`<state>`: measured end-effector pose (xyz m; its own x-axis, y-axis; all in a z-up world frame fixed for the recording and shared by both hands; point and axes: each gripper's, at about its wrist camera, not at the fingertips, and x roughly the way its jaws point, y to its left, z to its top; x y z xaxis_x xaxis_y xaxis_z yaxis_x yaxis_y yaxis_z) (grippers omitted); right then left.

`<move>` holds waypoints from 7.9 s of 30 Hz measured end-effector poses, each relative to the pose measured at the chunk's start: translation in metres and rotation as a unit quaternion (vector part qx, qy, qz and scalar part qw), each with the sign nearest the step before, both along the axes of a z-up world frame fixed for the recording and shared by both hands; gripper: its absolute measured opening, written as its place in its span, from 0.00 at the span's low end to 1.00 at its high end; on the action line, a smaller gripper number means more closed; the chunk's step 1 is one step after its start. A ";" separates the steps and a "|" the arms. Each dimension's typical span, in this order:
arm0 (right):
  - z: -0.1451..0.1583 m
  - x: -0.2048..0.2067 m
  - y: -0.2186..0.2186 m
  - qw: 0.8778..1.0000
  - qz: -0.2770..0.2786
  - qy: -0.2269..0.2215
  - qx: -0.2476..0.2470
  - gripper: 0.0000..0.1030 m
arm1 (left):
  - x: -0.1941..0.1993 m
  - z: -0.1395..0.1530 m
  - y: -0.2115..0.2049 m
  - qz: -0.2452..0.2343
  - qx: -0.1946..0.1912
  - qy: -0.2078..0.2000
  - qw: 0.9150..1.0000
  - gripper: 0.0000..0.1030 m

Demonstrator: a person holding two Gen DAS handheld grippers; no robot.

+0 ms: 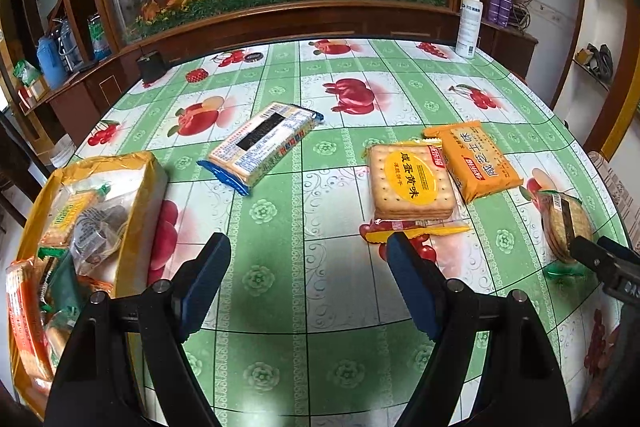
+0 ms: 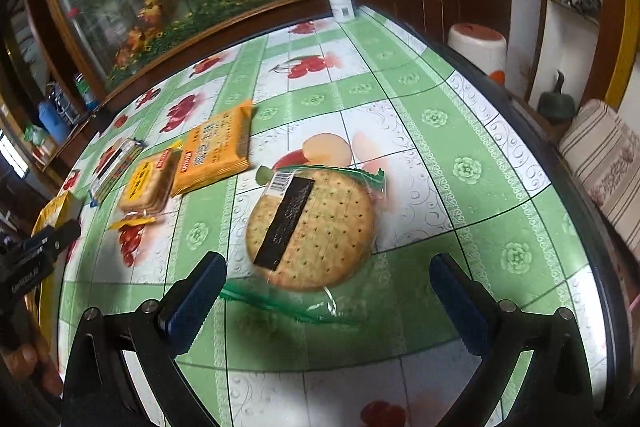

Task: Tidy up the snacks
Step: 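Move both open tools back toward the remaining snacks on the table, then grasp the square yellow egg-yolk pack with the left tool while the right grasps the round black-striped pack, then carry the square yellow pack and the round black-striped pack over the tray, then lower both packs into the tray and open both tools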

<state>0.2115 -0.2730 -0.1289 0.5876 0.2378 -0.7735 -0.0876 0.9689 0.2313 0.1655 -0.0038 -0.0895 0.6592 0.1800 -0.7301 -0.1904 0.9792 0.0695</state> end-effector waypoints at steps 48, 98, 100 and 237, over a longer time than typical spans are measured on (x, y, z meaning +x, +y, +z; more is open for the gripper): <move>-0.004 0.023 0.033 0.998 0.054 -0.007 -0.025 0.77 | 0.034 -0.033 -0.022 -0.065 -0.064 0.041 0.995 0.66; 0.030 -0.093 0.134 0.977 0.212 -0.033 0.020 0.76 | -0.125 0.004 0.032 -0.007 -0.043 -0.023 0.999 0.66; 0.032 -0.097 0.137 0.975 0.216 -0.034 0.021 0.75 | -0.130 0.007 0.037 -0.001 -0.038 -0.030 0.999 0.66; 0.052 0.006 0.230 0.969 0.209 -0.024 0.128 0.87 | -0.082 0.012 0.185 0.148 -0.049 0.018 0.988 0.88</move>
